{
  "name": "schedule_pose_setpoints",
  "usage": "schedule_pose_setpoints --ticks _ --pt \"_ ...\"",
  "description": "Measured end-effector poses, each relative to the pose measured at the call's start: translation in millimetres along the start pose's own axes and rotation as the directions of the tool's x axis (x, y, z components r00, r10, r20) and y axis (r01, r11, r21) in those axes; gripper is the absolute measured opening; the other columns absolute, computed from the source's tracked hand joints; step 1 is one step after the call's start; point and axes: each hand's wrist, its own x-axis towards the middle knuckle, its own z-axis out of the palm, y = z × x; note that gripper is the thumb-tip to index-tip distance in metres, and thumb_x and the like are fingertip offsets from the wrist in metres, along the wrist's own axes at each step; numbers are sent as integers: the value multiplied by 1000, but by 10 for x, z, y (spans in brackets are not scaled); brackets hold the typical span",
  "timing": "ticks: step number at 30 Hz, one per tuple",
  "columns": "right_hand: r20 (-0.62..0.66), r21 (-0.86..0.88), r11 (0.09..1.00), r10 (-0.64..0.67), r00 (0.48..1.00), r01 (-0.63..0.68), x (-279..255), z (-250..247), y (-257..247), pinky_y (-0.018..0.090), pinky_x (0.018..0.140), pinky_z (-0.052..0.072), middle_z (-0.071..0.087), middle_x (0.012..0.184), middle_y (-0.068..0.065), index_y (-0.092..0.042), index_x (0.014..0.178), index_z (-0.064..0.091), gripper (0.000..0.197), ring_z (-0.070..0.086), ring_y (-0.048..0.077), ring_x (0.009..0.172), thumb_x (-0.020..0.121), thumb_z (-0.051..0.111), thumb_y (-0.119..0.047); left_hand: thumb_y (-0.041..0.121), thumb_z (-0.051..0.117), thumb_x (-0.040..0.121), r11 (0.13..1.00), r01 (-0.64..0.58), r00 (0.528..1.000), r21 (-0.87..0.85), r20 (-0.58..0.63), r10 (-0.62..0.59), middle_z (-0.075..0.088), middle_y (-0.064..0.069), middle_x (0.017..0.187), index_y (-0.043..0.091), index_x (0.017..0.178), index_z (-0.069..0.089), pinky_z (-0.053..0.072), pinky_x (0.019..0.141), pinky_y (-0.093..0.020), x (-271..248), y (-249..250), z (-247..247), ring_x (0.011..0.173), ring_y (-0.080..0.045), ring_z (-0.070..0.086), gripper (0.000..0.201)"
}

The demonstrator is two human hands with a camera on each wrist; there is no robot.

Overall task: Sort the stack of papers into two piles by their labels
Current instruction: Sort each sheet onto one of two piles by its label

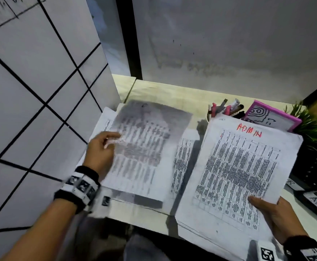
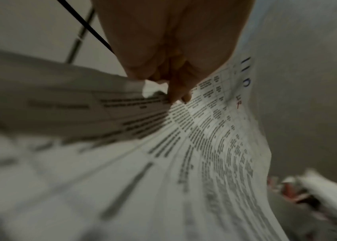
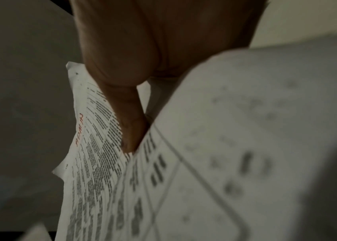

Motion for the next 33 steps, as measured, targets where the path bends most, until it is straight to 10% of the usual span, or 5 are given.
schedule_pose_setpoints --ticks 4,8,15,22,33 --pt "-58 57 998 13 998 -10 -45 -66 -28 15 52 53 76 75 0 10 122 56 67 72 10 66 58 74 1 -20 32 75 969 137 991 205 -25 -134 61 -20 89 16 97 60 40 43 -28 395 -114 -420 47 -28 51 51" --pt "-86 56 997 50 995 -45 -69 -57 -33 14 49 51 76 74 1 5 111 60 41 71 8 61 71 67 9 -20 43 71 811 82 996 580 -10 -93 61 -17 121 9 106 64 48 88 -36 763 -402 -580 106 -35 59 50" --pt "-34 -27 999 27 999 -28 -71 18 20 18 56 55 76 83 7 5 110 62 59 73 15 71 54 78 -4 -4 57 80 602 65 975 796 77 -207 53 -32 111 -16 97 57 50 78 -43 859 -632 -229 88 -40 57 21" --pt "49 -17 1000 0 999 1 -97 82 -19 21 55 55 76 88 11 -2 106 64 56 74 20 73 52 78 -5 5 60 78 473 50 993 880 8 -120 7 -20 157 0 117 56 23 115 -46 647 -720 -16 142 -39 11 39" --pt "112 -30 997 -74 991 78 -51 216 -44 21 65 56 77 96 8 -9 106 67 85 74 22 85 29 97 -32 32 76 79 993 -79 940 93 338 43 63 3 104 20 103 61 53 74 -26 -527 217 1331 89 -11 62 30"
